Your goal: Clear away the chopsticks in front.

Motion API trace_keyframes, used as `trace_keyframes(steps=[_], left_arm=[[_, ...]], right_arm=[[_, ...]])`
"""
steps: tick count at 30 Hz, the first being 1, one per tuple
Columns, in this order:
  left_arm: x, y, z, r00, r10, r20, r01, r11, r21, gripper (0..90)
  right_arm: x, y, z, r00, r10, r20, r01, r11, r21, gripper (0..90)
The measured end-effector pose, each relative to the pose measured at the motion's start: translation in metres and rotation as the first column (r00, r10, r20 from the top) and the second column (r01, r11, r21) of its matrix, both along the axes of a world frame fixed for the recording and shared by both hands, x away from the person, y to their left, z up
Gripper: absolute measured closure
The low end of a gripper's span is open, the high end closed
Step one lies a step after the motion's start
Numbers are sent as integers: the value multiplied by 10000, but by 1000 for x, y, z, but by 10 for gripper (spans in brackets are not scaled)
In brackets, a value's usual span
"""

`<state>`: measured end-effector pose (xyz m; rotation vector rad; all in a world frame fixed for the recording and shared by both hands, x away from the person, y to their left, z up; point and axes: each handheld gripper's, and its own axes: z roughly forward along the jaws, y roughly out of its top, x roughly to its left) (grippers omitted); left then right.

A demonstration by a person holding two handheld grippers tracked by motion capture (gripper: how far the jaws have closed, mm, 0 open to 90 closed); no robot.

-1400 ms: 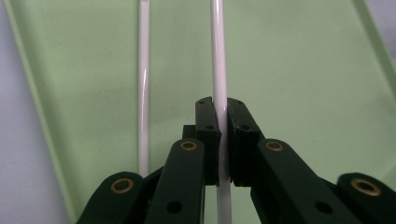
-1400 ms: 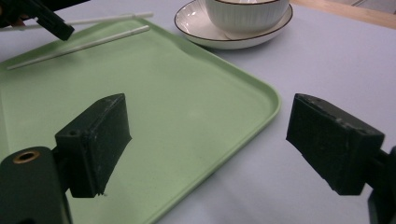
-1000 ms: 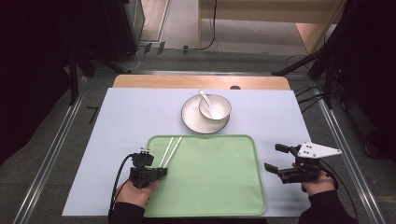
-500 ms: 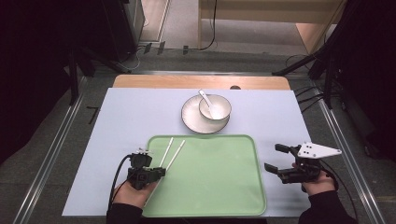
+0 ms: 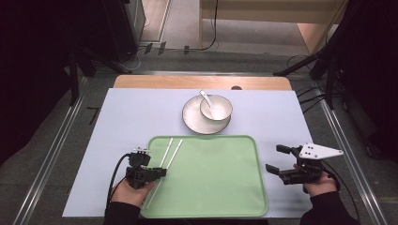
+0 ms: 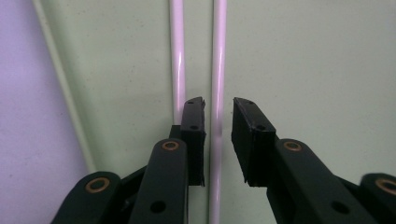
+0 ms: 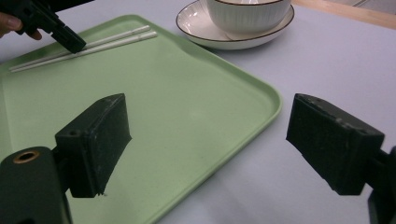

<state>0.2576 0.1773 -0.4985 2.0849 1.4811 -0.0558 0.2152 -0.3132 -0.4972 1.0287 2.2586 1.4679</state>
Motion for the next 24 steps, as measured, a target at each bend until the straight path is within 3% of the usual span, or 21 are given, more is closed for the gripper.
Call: trace_keyframes(steps=[4, 7, 14, 20, 22, 24], left_arm=[[1, 3, 5, 9999, -106, 108, 109, 9996, -245, 704], [3, 5, 9, 9984, -527, 187, 536, 9974, -478, 640], [8, 13, 20, 9809, -1700, 950, 1750, 9834, -475, 497], [19, 19, 30, 9439, -2798, 1752, 2875, 9576, -192, 396], [21, 21, 33, 9366, -2963, 1870, 3023, 9532, -36, 377], [24, 24, 35, 9222, -3228, 2130, 3268, 9449, 174, 360]], right_arm=[[0, 0, 0, 10000, 6, -7, -6, 10000, -16, 138], [0, 0, 0, 10000, 13, -20, -13, 10000, -22, 139], [0, 0, -1, 10000, 13, -54, -13, 10000, -33, 139], [0, 0, -1, 10000, -35, -72, 35, 10000, -31, 139], [-1, 0, -2, 10000, -25, -81, 24, 10000, -55, 139], [-1, 0, -2, 9999, -44, -98, 43, 10000, -51, 139]])
